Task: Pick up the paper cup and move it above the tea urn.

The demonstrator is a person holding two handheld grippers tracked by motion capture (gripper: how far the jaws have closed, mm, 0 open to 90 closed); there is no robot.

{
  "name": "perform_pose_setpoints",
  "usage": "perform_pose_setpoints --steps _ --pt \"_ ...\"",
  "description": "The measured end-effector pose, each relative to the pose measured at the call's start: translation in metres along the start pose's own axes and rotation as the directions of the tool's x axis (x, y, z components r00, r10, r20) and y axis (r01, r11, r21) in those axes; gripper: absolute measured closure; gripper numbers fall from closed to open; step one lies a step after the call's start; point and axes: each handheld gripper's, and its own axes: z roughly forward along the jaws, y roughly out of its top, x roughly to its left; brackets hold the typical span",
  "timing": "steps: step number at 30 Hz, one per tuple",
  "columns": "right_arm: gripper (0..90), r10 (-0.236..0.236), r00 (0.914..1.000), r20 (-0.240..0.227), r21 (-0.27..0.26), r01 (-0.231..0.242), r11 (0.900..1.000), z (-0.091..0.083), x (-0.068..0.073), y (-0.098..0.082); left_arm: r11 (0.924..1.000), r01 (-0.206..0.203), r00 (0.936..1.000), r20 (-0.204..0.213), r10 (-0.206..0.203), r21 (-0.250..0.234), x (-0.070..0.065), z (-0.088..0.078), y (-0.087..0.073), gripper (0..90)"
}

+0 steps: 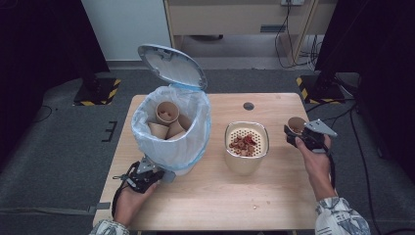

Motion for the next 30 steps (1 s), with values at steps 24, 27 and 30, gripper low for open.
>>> perform_pose_setpoints --steps 24,27,30 --pt "29.7 -0.084 0.9954 -0.046 -0.035 0.083 0.996 0.004 -0.004 0.019 1.0000 -0.001 1.0000 -0.001 0.001 0.000 0.000 0.000 0.000 90.0" --pt "29.8 -0.104 0.9935 -0.047 -0.041 0.102 0.994 0.004 -0.005 0.027 1.0000 0.000 1.0000 -0.001 0.000 0.000 0.000 0.000 0.000 90.0" --pt "29.9 -0.121 0.9913 -0.052 -0.046 0.119 0.992 0.004 -0.005 0.033 1.0000 0.001 1.0000 -0.001 -0.001 0.001 0.000 0.000 0.000 90.0"
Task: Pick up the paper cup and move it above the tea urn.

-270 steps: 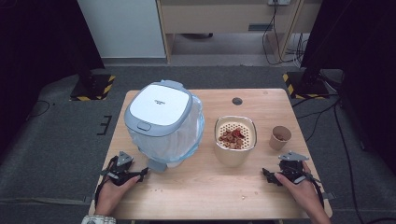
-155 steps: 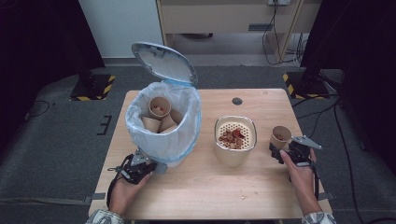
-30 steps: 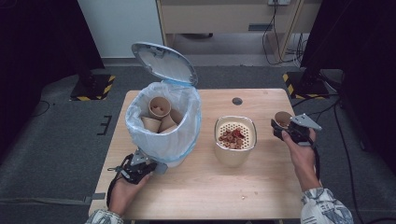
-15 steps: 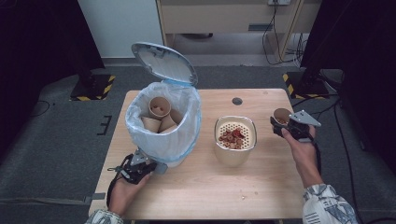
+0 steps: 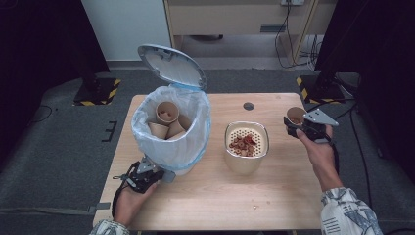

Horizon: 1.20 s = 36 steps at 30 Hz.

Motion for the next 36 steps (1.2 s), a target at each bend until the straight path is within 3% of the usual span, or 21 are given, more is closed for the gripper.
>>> perform_pose_setpoints --steps 8,18,29,36 --pt "29.9 -0.051 0.9986 -0.013 -0.012 0.050 0.999 0.005 -0.001 0.015 1.0000 -0.002 1.0000 -0.001 0.002 0.000 0.000 0.000 0.000 90.0" --pt "29.9 -0.138 0.9900 -0.029 -0.038 0.137 0.990 0.012 0.002 0.037 1.0000 -0.003 1.0000 -0.001 0.003 0.000 0.000 0.000 0.000 90.0" --pt "29.9 -0.234 0.9712 -0.044 -0.070 0.231 0.971 0.022 0.007 0.055 1.0000 -0.002 1.0000 0.000 0.002 -0.001 0.000 0.000 0.000 90.0" --pt "29.8 -0.302 0.9508 -0.070 -0.105 0.294 0.950 0.032 0.014 0.063 1.0000 -0.001 1.0000 0.001 0.001 -0.001 0.000 0.000 0.000 90.0"
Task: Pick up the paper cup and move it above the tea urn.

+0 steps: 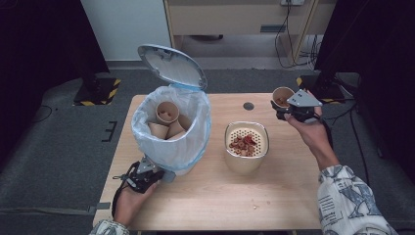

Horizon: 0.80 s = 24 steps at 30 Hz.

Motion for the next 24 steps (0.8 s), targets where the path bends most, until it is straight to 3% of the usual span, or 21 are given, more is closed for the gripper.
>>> perform_pose_setpoints --steps 8,24 --pt "29.6 -0.097 0.9946 -0.036 -0.030 0.096 0.995 0.008 0.010 0.007 1.0000 0.000 1.0000 0.000 0.000 0.000 0.000 0.000 0.000 90.0" --pt "29.4 -0.194 0.9796 -0.052 -0.057 0.191 0.980 0.010 0.017 0.019 1.0000 0.000 1.0000 0.000 0.000 0.000 0.000 0.000 0.000 90.0"
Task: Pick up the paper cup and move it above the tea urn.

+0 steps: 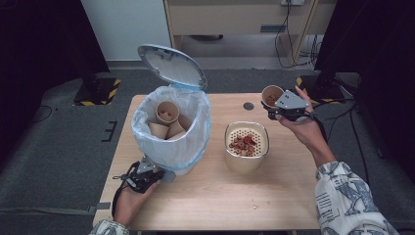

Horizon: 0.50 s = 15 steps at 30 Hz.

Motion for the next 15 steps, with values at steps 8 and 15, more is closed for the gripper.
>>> perform_pose_setpoints --steps 8,15 --pt "29.3 -0.033 0.9994 -0.006 -0.006 0.033 0.999 -0.0001 0.0019 0.0040 1.0000 0.001 1.0000 0.000 -0.001 0.000 0.0000 0.0000 0.0000 90.0" --pt "29.1 -0.049 0.9988 -0.011 -0.013 0.048 0.999 -0.0013 0.0025 0.0081 1.0000 0.001 1.0000 0.000 -0.001 0.000 0.0001 0.0000 0.0000 90.0"
